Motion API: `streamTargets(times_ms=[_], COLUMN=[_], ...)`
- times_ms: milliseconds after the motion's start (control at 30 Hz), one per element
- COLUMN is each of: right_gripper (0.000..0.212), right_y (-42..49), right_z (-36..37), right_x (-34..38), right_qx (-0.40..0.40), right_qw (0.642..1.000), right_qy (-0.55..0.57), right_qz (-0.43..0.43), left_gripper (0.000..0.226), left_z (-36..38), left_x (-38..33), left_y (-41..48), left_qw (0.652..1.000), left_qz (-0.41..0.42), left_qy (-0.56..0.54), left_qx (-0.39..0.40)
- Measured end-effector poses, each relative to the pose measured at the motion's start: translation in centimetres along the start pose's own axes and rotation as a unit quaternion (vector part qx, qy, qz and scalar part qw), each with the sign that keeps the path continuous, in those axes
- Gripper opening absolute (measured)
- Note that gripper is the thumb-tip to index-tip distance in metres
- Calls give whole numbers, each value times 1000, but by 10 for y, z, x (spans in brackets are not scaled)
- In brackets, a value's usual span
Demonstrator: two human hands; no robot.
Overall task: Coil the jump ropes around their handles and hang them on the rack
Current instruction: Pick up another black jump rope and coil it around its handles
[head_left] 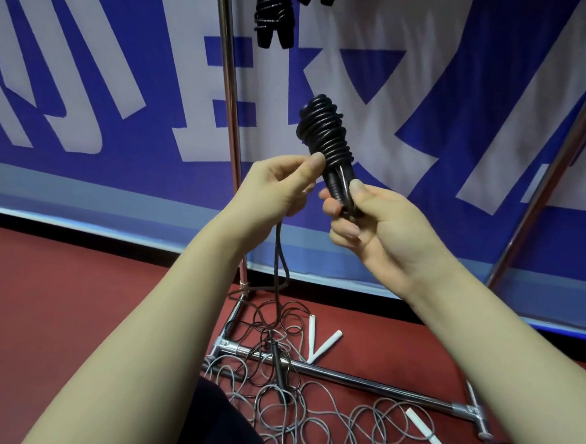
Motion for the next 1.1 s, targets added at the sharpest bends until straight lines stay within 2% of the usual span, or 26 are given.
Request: streamTargets(times_ms=[67, 200, 267, 367, 400, 500, 533, 600, 667, 733, 800, 867, 933, 967, 1000, 1067, 1100], right_gripper=[35, 33, 27, 21, 22, 28, 28, 23, 21, 23, 26, 28, 7, 13, 34, 73, 84], right_y=[-3, -6, -7, -9, -9, -7, -6, -5, -4, -2, 0, 5, 12, 11, 8, 2, 0], right_z=[1, 4, 8, 12, 13, 13, 13, 14, 13, 10, -2, -16, -31, -36, -38, -33, -27], right_x=[1, -2, -4, -4, -4, -7, -10, -16, -17, -18, -14, -10, 0, 6, 13, 21, 20], right_qx=[13, 25, 29, 37, 39, 56, 83, 142, 158, 149, 85, 29, -59, -100, -111, -64, -31], right_qw=[995, 969, 957, 944, 940, 932, 924, 903, 905, 935, 978, 968, 938, 914, 876, 764, 713], right_qy=[83, 220, 263, 299, 308, 319, 327, 347, 330, 247, 34, -212, -340, -381, -437, -579, -629], right_qz=[52, 111, 119, 134, 140, 165, 179, 210, 217, 206, 188, 134, -8, -93, -171, -278, -307], left_gripper=[28, 6, 14, 10, 12, 57, 65, 63, 60, 45, 25, 42, 56, 52, 49, 52, 47], left_z=[1, -2, -1, 4, 5, 7, 8, 11, 9, 6, 2, -1, -5, -7, -8, -4, -1], left_x=[-1, -5, -4, 1, 3, 7, 5, 4, 5, 8, 11, 15, 22, 26, 29, 30, 30], left_y=[0, -1, -3, -4, -4, -3, -2, -2, -2, 0, 2, 3, 3, 3, 3, 0, -1], left_qw=[999, 993, 991, 987, 982, 968, 966, 964, 966, 969, 972, 974, 979, 981, 980, 974, 969], left_qz=[5, 48, 52, 35, 27, 19, 25, 44, 44, 39, 19, -7, -55, -79, -102, -153, -173], left_qy=[-29, -78, -92, -123, -145, -207, -212, -215, -217, -213, -209, -199, -169, -151, -137, -100, -82], left_qx=[24, 73, 86, 101, 113, 141, 146, 147, 135, 118, 110, 112, 100, 97, 104, 135, 155])
Point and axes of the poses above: each hand's wrist, its own y-axis towards the middle knuckle, its own z-axis out of the palm, x = y × z, the point moved 4 cm from there along y, towards the middle knuckle, and after that the axes turned 9 degrees about y, right-handed, at the moved point
